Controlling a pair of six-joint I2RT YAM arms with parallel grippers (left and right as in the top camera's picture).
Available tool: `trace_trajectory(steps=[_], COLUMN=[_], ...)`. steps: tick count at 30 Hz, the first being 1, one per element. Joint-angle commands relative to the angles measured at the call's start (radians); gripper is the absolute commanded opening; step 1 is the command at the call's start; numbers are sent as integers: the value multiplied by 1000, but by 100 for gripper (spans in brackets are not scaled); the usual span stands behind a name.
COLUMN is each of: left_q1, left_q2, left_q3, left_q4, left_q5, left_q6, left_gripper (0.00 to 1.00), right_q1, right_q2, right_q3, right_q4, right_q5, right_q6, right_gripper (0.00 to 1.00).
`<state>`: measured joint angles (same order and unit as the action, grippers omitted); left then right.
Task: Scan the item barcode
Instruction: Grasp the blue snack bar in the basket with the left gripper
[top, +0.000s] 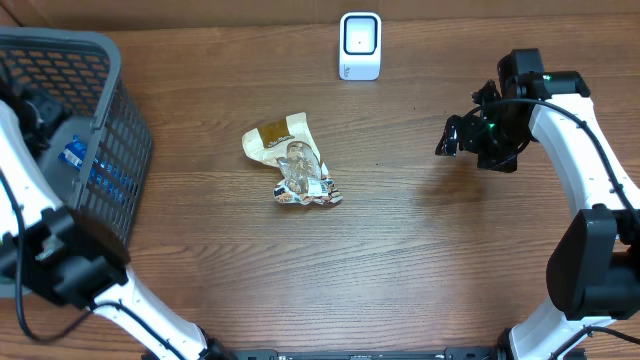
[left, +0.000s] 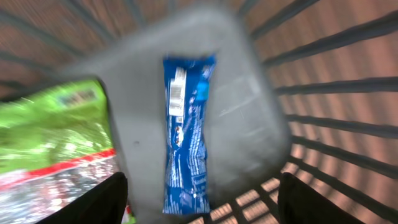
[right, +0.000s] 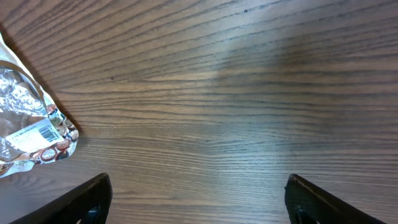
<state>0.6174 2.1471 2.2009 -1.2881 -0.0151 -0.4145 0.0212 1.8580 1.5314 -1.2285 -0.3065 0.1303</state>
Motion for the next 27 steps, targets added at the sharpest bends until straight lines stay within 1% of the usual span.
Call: trace_trajectory(steps=[1, 3, 8, 9, 10, 12, 13, 16, 21, 24, 27], left_q1=[12, 12, 12, 12, 12, 11, 11, 11, 12, 10, -8], left_q2=[137, 202, 304, 316, 330, 338, 337, 325, 238, 137, -18], left_q3=[-18, -18, -18, -18, -18, -18, -15, 17, 148, 243, 318], left_q4=[-14, -22, -40, -41, -43, -47, -51, -92, -172, -204, -229], left_q5=[76, 87, 87, 86, 87, 86, 86, 86, 82, 82, 84], left_q6=[-50, -63, -65, -65, -65, -60, -57, -49, -22, 1, 39], left_gripper=[62, 58, 56, 54, 49, 12, 4, 4, 4, 4, 4], right_q1=[-3, -3, -3, -3, -3, -3, -3, -3, -4, -4, -4], right_q2=[-30, -30, -30, -30, -30, -30, -30, -30, -30, -30, -30], right_q3=[24, 24, 24, 24, 24, 24, 24, 24, 24, 24, 24], right_q4=[-9, -14, -15, -15, -15, -14, -14, -11, -8, -8, -8], right_q5=[6, 6, 6, 6, 6, 6, 6, 6, 6, 6, 6], right_q6=[-5, -5, -5, -5, -5, -5, -5, -5, -5, -5, -5], right_gripper=[90, 90, 90, 90, 90, 90, 90, 90, 90, 90, 90])
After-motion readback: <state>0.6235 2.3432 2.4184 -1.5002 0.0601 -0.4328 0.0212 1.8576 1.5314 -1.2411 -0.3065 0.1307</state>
